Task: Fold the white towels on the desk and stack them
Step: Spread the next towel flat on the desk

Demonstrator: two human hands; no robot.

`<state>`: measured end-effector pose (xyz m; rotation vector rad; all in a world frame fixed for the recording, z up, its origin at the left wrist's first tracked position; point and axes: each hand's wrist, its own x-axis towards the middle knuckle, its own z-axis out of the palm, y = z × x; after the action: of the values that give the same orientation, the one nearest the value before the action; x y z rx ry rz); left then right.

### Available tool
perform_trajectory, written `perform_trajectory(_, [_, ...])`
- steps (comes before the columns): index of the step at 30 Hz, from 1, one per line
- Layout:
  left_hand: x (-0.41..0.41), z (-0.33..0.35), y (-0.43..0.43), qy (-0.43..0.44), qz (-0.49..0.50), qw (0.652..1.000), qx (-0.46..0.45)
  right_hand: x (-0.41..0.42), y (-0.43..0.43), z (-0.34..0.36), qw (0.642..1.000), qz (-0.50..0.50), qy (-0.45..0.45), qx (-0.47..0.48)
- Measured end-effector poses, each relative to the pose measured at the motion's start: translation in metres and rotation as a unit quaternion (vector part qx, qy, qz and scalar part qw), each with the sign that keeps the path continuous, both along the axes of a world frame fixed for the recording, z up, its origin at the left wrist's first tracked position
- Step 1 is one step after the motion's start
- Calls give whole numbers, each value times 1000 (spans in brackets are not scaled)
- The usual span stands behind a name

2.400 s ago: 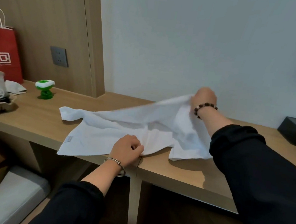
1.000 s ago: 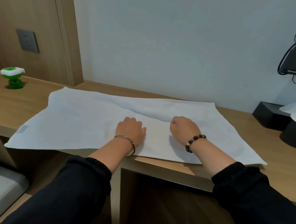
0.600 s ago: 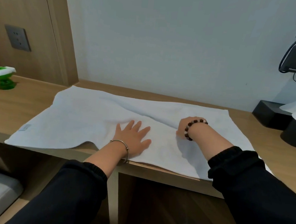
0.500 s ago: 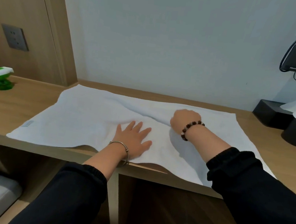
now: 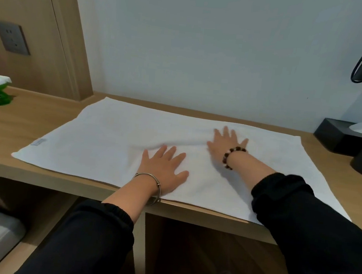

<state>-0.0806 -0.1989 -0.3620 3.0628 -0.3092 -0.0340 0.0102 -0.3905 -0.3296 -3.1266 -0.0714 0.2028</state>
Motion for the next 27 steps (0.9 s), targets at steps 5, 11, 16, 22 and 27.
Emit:
perform_trajectory(5, [-1,0,-1,-2,2,1000,12,-40,7,-33,994,108,-5,9])
perform_trajectory(11, [-7,0,-15,1,60,998,24,-27,-7,-24,987,163,4,16])
perform_trajectory(16, [-13,3,-22,3,81,997,18,-23,-14,-19,984,178,27,17])
perform_trajectory(22, [-14,3,-22,-4,74,997,11,-20,-116,-14,998,-68,-2,18])
perform_trajectory(27, [-12,4,-22,-5,70,998,10,-22,-108,-3,982,-189,12,13])
